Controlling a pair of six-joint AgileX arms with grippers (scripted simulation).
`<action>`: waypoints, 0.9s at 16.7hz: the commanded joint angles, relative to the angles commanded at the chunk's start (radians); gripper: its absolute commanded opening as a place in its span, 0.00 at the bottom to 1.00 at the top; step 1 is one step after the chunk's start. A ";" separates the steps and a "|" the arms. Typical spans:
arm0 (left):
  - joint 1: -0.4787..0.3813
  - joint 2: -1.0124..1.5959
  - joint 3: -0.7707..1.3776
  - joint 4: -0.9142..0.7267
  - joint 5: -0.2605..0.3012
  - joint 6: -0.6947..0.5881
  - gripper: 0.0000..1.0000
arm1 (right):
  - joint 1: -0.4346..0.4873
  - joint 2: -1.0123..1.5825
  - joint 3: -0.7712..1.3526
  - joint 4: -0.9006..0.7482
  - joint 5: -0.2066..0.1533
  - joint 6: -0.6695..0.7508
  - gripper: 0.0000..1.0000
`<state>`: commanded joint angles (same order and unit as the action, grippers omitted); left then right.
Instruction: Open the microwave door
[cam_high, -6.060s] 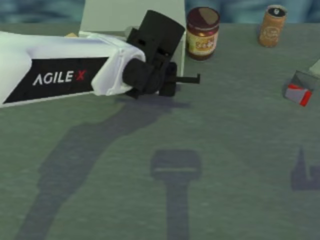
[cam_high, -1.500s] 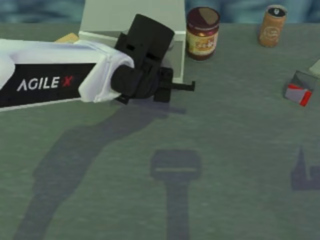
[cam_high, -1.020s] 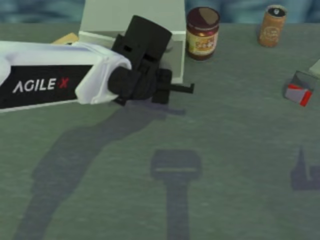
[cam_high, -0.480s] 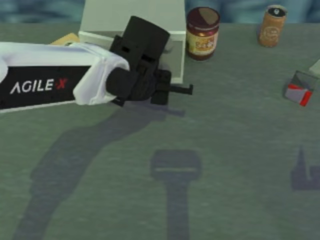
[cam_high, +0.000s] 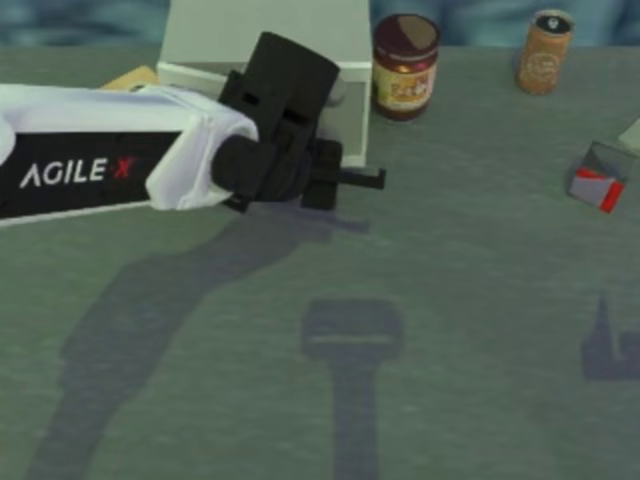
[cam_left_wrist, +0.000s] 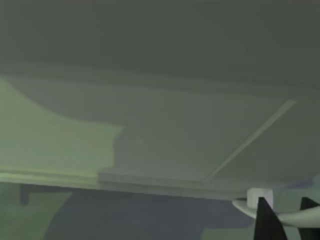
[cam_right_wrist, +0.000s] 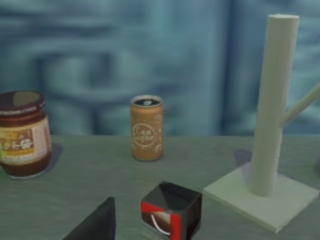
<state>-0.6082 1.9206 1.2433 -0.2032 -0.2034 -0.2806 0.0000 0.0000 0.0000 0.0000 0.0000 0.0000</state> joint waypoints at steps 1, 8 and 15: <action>0.000 0.000 0.000 0.000 0.000 0.000 0.00 | 0.000 0.000 0.000 0.000 0.000 0.000 1.00; 0.000 0.000 0.000 0.000 0.000 0.000 0.00 | 0.000 0.000 0.000 0.000 0.000 0.000 1.00; 0.007 -0.022 -0.029 0.016 0.027 0.031 0.00 | 0.000 0.000 0.000 0.000 0.000 0.000 1.00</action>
